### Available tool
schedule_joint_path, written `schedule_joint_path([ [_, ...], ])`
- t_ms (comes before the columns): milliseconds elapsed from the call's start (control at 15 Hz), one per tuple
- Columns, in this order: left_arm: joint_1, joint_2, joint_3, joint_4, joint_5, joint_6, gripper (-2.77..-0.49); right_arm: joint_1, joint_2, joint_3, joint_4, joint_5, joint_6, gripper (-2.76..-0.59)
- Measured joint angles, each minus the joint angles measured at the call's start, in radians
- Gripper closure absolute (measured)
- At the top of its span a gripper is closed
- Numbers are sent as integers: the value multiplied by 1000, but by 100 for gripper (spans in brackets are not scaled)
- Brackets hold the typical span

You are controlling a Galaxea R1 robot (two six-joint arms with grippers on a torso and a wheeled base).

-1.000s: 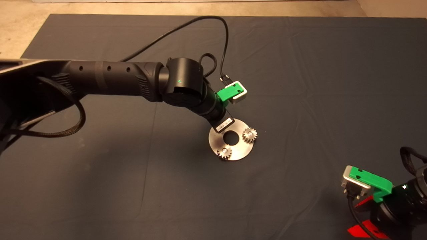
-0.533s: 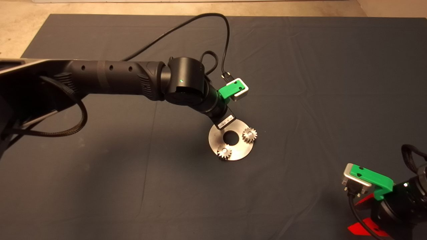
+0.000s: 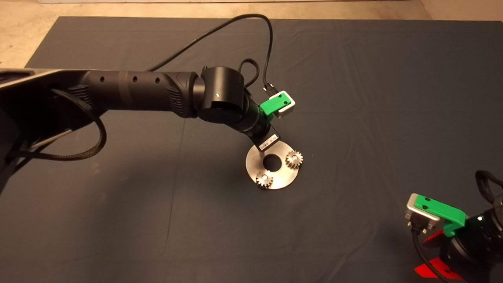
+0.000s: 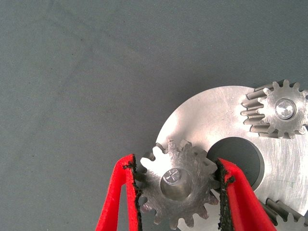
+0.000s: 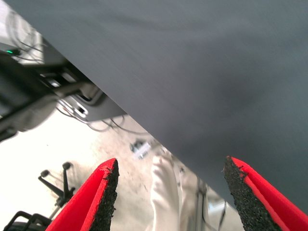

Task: Install three planetary gears onto the carrier pins

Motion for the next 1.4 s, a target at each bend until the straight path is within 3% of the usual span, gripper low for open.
schedule_joint_path([
  [133, 0, 0, 0, 0, 0, 0, -64, 0, -29, 0, 0, -20, -2, -161],
  [533, 0, 2, 0, 26, -1, 0, -64, 14, -52, -3, 1, -33, -2, -161],
  [667, 1, 2, 0, 29, 0, 0, -64, 31, -66, -4, 1, -37, -3, -161],
  [800, 1, 2, 0, 38, -1, 0, -64, 42, -66, -6, 2, -54, -3, -161],
  [933, 1, 2, 0, 53, -1, 0, -64, 64, -66, -6, 2, -57, -3, -161],
  [1267, 1, -1, 0, 67, -1, 0, -64, 67, -66, -6, 2, -57, -3, -161],
  [1400, 19, -1, 0, 74, -1, 0, -64, 75, -66, -6, 2, -56, -3, -161],
])
